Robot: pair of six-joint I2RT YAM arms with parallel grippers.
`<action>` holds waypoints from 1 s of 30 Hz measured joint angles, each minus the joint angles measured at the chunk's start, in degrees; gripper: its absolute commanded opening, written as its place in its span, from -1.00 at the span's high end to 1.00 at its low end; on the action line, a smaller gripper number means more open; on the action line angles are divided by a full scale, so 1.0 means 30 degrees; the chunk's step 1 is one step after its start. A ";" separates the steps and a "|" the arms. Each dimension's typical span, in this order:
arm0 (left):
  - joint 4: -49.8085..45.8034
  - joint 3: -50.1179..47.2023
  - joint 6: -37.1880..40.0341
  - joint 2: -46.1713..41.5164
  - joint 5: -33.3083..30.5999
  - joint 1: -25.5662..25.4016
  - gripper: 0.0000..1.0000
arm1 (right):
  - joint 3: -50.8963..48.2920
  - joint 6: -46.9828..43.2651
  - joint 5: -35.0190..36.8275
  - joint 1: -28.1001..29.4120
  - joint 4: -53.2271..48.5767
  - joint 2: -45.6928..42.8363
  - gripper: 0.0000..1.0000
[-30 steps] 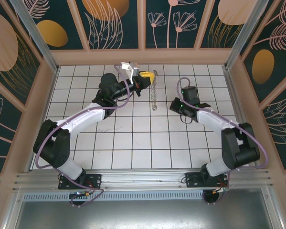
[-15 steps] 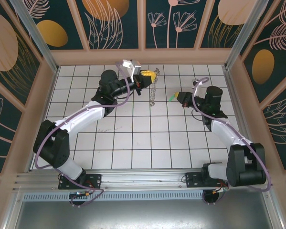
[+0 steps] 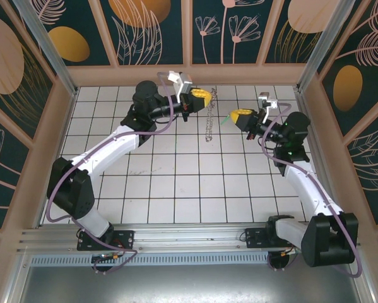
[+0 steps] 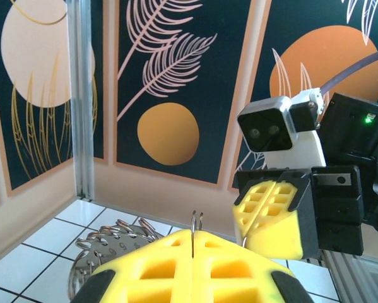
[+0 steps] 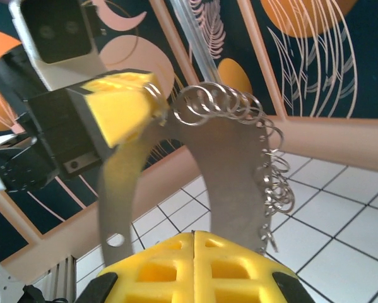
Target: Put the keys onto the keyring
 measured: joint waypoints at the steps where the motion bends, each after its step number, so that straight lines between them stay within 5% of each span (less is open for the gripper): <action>1: -0.0211 0.0160 0.0080 0.0044 0.0138 0.0000 1.00 | 0.0000 0.0007 -0.0095 0.0000 0.0124 -0.0073 1.00; 30: -0.3016 0.2069 0.0350 0.1064 0.3322 -0.0051 1.00 | 0.3053 -0.2142 0.1749 0.2361 -0.0168 0.0117 1.00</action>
